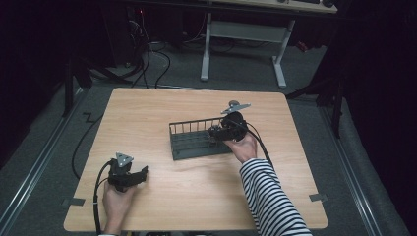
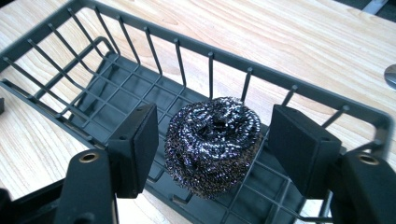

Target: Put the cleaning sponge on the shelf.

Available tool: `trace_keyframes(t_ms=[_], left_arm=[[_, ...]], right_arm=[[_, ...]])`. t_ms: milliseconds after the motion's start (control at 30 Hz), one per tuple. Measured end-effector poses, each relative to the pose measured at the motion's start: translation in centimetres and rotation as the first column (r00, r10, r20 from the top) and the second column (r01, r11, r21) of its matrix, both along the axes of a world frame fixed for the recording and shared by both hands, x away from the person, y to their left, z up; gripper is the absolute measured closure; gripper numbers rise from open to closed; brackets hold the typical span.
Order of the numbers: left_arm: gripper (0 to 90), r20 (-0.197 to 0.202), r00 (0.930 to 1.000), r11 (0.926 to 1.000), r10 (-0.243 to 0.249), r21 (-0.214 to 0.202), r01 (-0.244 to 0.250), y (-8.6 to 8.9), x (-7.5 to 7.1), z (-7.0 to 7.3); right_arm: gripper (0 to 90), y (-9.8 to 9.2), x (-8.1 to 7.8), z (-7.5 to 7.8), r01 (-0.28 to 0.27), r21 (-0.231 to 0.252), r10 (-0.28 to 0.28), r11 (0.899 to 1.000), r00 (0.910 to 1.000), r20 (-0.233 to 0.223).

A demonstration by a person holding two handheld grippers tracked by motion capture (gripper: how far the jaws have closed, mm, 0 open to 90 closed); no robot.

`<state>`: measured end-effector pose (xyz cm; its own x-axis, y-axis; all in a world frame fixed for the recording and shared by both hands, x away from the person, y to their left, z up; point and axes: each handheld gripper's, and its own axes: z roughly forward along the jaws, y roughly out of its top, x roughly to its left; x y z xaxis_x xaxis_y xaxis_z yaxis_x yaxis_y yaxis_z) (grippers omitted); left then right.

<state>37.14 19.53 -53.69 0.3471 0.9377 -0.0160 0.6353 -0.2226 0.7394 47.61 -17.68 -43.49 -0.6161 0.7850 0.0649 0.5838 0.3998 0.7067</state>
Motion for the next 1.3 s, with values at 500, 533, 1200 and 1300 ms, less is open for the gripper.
trace_keyframes(t_ms=[500,533,1200,1300], left_arm=[[25.8,0.000,1.0000,1.0000,0.000,0.000,0.000,0.0,0.0,0.0],[25.8,0.000,1.0000,1.0000,0.000,0.000,0.000,0.0,0.0,0.0],[25.9,0.001,1.0000,1.0000,0.000,0.001,0.000,0.0,0.0,0.0],[25.9,0.001,1.0000,1.0000,0.000,0.002,0.000,0.0,0.0,0.0]], right_arm=[[35.3,-2.1,-1.4,2.1,0.014,0.055,-0.017,0.998,0.9987,0.048],[35.3,-2.2,-1.5,2.3,0.017,0.059,-0.020,0.998,0.9985,0.050],[37.2,-6.1,-4.2,3.6,0.046,0.113,-0.058,0.993,0.9931,0.102],[37.2,-6.5,-4.5,3.9,0.046,0.117,-0.060,0.992,0.9918,0.113]])
